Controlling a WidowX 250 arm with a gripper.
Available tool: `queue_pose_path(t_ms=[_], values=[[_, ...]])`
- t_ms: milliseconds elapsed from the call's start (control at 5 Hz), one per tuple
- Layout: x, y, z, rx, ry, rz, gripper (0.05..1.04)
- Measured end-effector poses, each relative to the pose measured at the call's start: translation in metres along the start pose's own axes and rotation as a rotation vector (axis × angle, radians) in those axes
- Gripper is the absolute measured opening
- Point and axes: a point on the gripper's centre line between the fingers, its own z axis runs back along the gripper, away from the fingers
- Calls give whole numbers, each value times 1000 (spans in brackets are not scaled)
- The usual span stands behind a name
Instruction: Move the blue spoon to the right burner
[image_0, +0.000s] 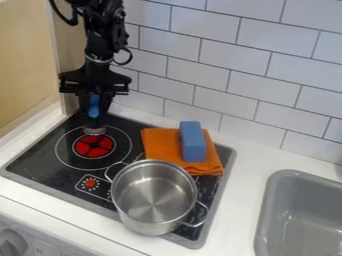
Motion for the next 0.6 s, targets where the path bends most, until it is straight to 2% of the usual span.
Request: queue_pose_path(t_ms=[200,600], values=[[-6,-1,-10,-1,37,4,320],[-2,-6,-15,-20,43,-6,320]])
